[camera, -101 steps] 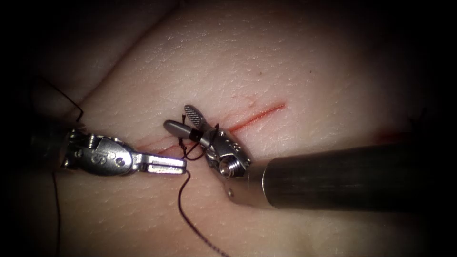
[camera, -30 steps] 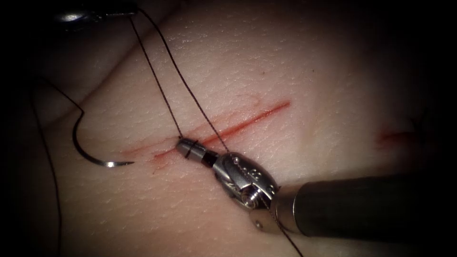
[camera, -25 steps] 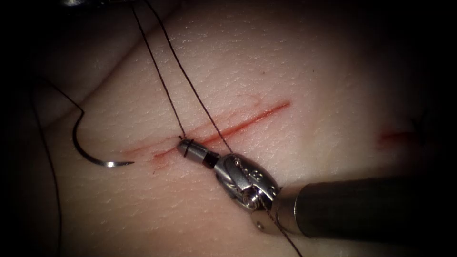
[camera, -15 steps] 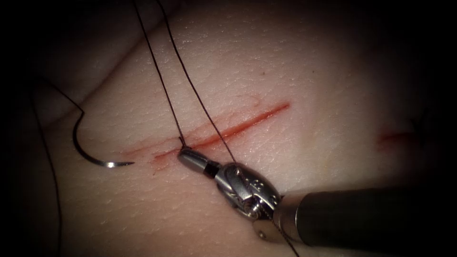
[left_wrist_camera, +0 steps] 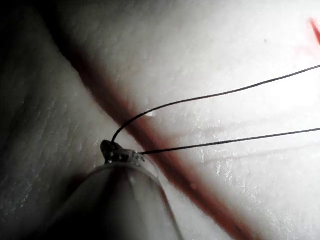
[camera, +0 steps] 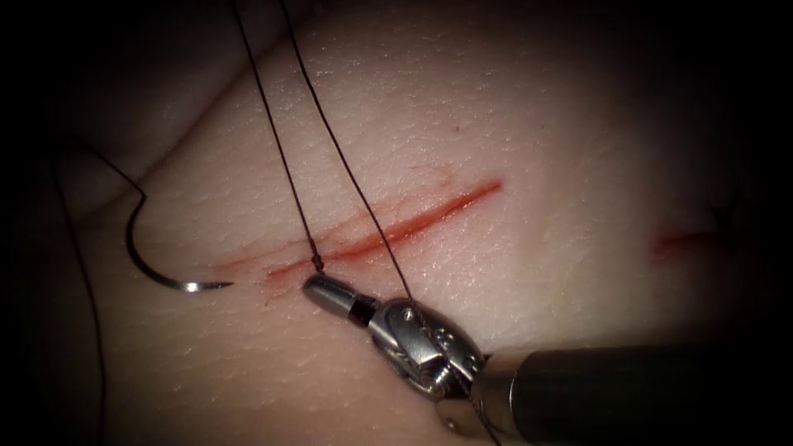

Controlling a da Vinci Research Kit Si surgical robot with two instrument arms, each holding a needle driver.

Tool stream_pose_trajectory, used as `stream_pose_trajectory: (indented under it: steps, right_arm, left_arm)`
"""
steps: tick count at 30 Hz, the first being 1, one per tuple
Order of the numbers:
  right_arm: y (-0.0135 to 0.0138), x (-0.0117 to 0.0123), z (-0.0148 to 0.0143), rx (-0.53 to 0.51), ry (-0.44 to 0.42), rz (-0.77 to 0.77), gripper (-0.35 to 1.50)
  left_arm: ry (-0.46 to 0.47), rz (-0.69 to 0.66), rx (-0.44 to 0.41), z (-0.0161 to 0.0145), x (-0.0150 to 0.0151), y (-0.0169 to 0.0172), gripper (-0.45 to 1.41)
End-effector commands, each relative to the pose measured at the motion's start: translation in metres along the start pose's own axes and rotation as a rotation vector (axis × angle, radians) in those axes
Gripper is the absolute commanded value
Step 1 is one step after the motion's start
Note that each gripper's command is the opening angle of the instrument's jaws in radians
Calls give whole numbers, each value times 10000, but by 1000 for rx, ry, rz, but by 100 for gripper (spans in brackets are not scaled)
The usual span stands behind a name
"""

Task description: Wound Closure

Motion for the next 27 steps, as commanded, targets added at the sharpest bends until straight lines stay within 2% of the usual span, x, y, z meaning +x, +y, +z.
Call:
stream_pose_trajectory:
  steps: [1, 5, 14, 18, 19, 20, 21, 22, 23, 27]
  right_arm:
    - [-5, -10, 1, 2, -2, 3, -35]
    - [-5, -12, -3, 5, -12, 0, -35]
    - [-6, -20, -4, 11, -26, -8, -35]
    - [-8, -13, 3, 26, -14, -6, -35]
    - [-9, -8, 5, 23, -14, -7, -16]
    - [-10, -3, 6, 22, -15, -14, 24]
    - [-10, 0, 6, 25, -16, -11, 42]
    - [-10, 0, 6, 25, -16, -11, 42]
    - [-11, 5, 6, 24, -17, -6, 81]
    - [-7, 18, 1, 25, -20, 5, 118]
  left_arm:
    - [-3, 8, 8, 9, 1, 1, -45]
    - [-14, 10, 34, 15, -2, -8, -45]
    - [-24, 10, 40, 15, -3, -4, -45]
    - [48, -6, 9, 7, 6, 9, -45]
    - [77, -33, -9, 1, 15, 16, -45]
    - [100, -61, -22, -6, 23, 21, -45]
    - [115, -79, -31, -9, 27, 23, -45]
    - [115, -79, -31, -9, 27, 23, -45]
    - [158, -120, -51, -20, 37, 25, -45]
    - [255, -180, -100, -50, 64, 21, -45]
